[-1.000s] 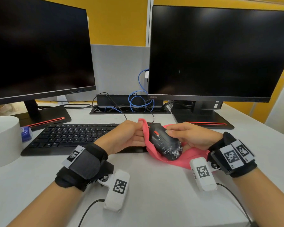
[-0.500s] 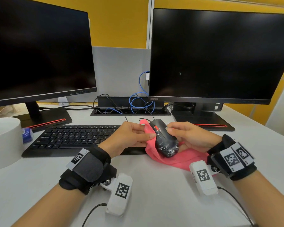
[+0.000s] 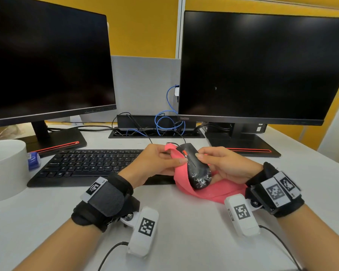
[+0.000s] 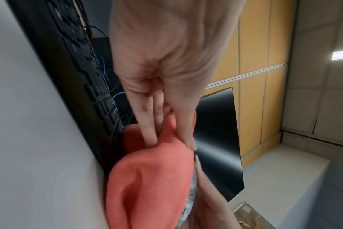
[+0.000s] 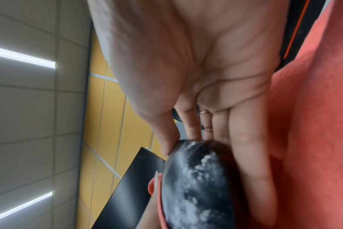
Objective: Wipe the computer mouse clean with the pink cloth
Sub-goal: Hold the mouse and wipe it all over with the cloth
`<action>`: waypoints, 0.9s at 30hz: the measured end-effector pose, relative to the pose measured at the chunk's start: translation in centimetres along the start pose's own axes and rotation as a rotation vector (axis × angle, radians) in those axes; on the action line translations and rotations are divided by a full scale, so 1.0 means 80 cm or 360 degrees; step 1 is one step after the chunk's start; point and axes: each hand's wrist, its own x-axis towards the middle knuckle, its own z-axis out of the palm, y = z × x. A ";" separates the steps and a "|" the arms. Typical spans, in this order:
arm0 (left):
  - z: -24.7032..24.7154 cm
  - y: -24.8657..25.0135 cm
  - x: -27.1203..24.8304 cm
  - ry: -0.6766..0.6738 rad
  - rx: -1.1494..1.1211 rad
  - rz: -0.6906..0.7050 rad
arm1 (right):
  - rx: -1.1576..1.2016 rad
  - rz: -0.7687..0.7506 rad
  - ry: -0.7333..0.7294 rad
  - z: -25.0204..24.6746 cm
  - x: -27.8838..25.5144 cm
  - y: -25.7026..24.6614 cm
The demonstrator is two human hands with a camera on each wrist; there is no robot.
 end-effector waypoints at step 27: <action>-0.009 0.005 0.005 -0.0092 -0.0232 0.0062 | 0.0102 -0.0109 0.0157 -0.009 0.001 -0.005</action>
